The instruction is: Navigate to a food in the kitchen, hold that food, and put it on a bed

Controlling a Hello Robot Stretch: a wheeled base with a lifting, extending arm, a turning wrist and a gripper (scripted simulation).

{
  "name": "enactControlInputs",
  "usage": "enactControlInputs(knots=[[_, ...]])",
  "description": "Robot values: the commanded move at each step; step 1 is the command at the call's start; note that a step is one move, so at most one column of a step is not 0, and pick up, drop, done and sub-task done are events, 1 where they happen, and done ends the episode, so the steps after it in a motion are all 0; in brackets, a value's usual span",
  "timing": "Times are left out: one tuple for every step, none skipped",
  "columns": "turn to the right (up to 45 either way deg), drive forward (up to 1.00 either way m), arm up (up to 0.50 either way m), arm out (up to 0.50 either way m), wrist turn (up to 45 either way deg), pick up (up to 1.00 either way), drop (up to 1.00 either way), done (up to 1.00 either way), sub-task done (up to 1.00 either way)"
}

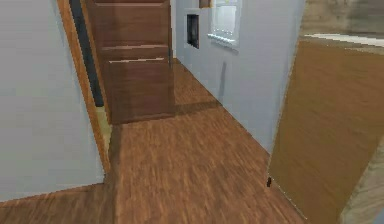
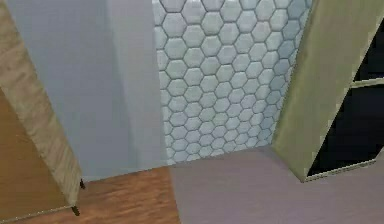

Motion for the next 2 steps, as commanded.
enactControlInputs(knots=[[0.0,1.0,0.0,0.0,0.0,0.0,0.0,0.0,0.0],[0.0,1.0,0.0,0.0,0.0,0.0,0.0,0.0,0.0]])
